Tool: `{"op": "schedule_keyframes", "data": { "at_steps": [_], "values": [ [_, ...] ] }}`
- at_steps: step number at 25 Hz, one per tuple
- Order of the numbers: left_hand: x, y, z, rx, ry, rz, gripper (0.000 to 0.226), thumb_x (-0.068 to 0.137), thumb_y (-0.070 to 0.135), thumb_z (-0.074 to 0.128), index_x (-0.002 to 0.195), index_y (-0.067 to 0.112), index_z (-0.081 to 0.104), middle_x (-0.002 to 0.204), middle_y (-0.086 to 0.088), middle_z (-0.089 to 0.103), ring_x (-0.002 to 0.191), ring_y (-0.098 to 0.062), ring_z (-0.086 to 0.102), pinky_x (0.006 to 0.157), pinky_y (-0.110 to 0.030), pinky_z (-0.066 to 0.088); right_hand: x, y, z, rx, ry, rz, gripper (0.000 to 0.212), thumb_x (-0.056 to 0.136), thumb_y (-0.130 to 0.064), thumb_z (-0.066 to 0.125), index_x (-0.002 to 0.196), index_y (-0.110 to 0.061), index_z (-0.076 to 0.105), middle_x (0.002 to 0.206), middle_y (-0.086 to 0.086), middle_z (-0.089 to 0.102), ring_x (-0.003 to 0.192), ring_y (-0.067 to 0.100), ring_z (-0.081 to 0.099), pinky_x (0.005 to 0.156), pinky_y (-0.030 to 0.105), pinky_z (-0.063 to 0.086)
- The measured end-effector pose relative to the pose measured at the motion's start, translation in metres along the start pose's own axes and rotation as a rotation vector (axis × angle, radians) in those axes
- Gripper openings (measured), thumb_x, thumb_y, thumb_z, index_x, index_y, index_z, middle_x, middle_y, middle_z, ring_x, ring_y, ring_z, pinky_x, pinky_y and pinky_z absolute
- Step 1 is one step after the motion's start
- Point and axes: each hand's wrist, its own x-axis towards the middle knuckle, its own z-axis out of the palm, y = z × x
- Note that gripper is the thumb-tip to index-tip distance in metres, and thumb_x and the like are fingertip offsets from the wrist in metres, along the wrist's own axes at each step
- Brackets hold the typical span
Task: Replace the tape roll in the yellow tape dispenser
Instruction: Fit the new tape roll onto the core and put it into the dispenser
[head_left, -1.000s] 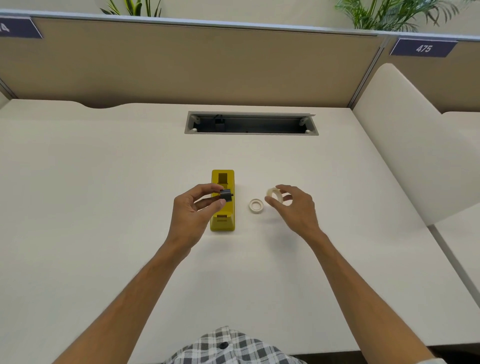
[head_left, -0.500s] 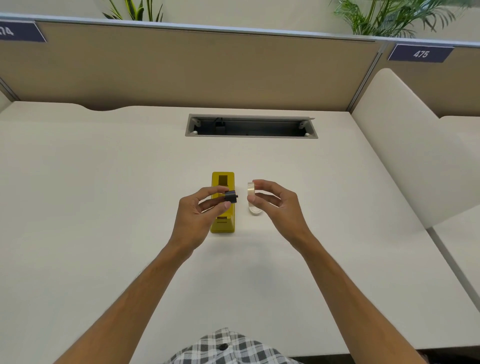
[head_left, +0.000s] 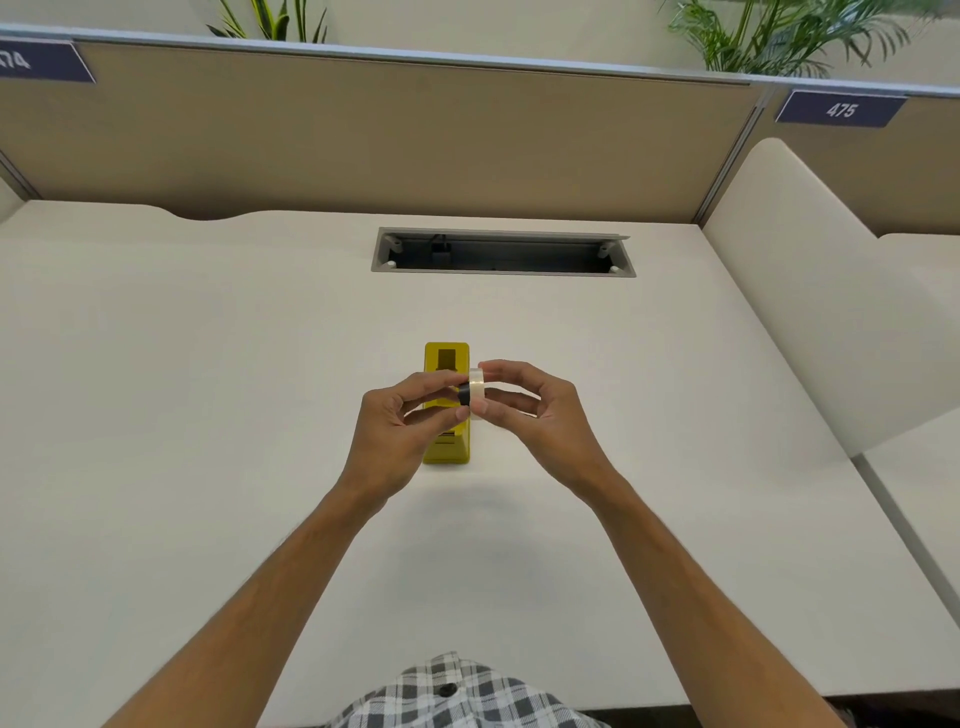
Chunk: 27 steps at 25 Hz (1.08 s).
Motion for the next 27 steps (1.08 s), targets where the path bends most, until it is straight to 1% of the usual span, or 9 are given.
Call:
{"op": "schedule_keyframes", "data": {
  "at_steps": [3,6,9,12,16,18,20,24,27],
  "values": [
    [0.0,-0.001,-0.001,0.02,-0.002,0.012,0.031,0.081,0.004,0.073,0.11,0.012,0.071,0.106,-0.004,0.072,0.102,-0.018,0.068,0.086,-0.029,0.056,0.0,-0.001,0.001,0.003,-0.002,0.003,0.035,0.081,-0.02,0.077,0.114,-0.021,0.065,0.115,0.0,0.069,0.104,0.014,0.068,0.089,0.027,0.055],
    [0.0,-0.001,-0.003,0.017,0.011,0.008,0.031,0.079,0.007,0.075,0.109,0.012,0.071,0.105,-0.004,0.073,0.102,-0.019,0.069,0.086,-0.031,0.057,-0.001,-0.001,0.004,-0.028,0.008,0.005,0.038,0.079,-0.024,0.078,0.115,-0.021,0.065,0.115,-0.001,0.069,0.103,0.012,0.068,0.085,0.024,0.055],
    [-0.001,0.0,-0.004,-0.012,0.015,0.018,0.032,0.074,0.012,0.078,0.106,0.013,0.072,0.102,-0.003,0.074,0.099,-0.019,0.07,0.083,-0.028,0.057,-0.002,-0.003,0.008,-0.117,0.039,-0.006,0.044,0.075,-0.032,0.081,0.116,-0.025,0.064,0.115,-0.007,0.068,0.105,0.007,0.065,0.082,0.022,0.055],
    [0.001,0.002,-0.004,-0.02,0.024,0.036,0.03,0.075,0.009,0.077,0.104,0.016,0.073,0.101,-0.001,0.074,0.1,-0.017,0.069,0.08,-0.025,0.057,-0.003,-0.008,0.012,-0.273,0.178,-0.082,0.051,0.071,-0.049,0.078,0.115,-0.028,0.063,0.111,-0.015,0.067,0.102,0.002,0.063,0.08,0.025,0.055],
    [0.0,0.001,-0.002,0.009,0.043,0.081,0.028,0.077,0.01,0.076,0.102,0.02,0.072,0.102,0.0,0.074,0.1,-0.016,0.069,0.078,-0.025,0.057,-0.006,-0.014,0.021,-0.652,0.39,-0.269,0.046,0.07,-0.064,0.071,0.098,-0.027,0.067,0.089,-0.015,0.067,0.08,0.003,0.063,0.061,0.024,0.052],
    [0.0,-0.001,-0.001,0.06,0.057,0.135,0.028,0.079,0.003,0.073,0.104,0.016,0.071,0.102,-0.003,0.073,0.099,-0.019,0.069,0.083,-0.029,0.057,-0.008,-0.018,0.026,-0.827,0.438,-0.289,0.04,0.07,-0.064,0.071,0.088,-0.029,0.068,0.081,-0.014,0.067,0.072,0.003,0.061,0.057,0.026,0.05],
    [-0.001,-0.002,0.001,0.131,0.063,0.206,0.03,0.08,-0.002,0.071,0.105,0.014,0.069,0.102,-0.002,0.071,0.098,-0.021,0.069,0.085,-0.028,0.056,-0.008,-0.021,0.029,-0.93,0.451,-0.265,0.037,0.071,-0.063,0.071,0.084,-0.029,0.069,0.078,-0.012,0.068,0.069,0.005,0.062,0.056,0.027,0.05],
    [-0.003,-0.003,0.004,0.21,0.066,0.307,0.034,0.081,0.0,0.071,0.111,0.017,0.066,0.105,0.003,0.069,0.1,-0.017,0.067,0.085,-0.027,0.056,-0.007,-0.026,0.036,-0.995,0.473,-0.217,0.03,0.077,-0.055,0.07,0.081,-0.026,0.071,0.074,-0.01,0.069,0.064,0.009,0.062,0.054,0.027,0.049],
    [-0.003,-0.002,0.006,0.302,0.078,0.345,0.047,0.078,0.007,0.075,0.121,0.018,0.059,0.114,0.004,0.064,0.105,-0.018,0.064,0.082,-0.027,0.056,-0.009,-0.027,0.039,-0.998,0.508,-0.232,0.027,0.078,-0.051,0.07,0.076,-0.025,0.071,0.07,-0.01,0.069,0.06,0.01,0.061,0.05,0.025,0.044]
  ]
}}
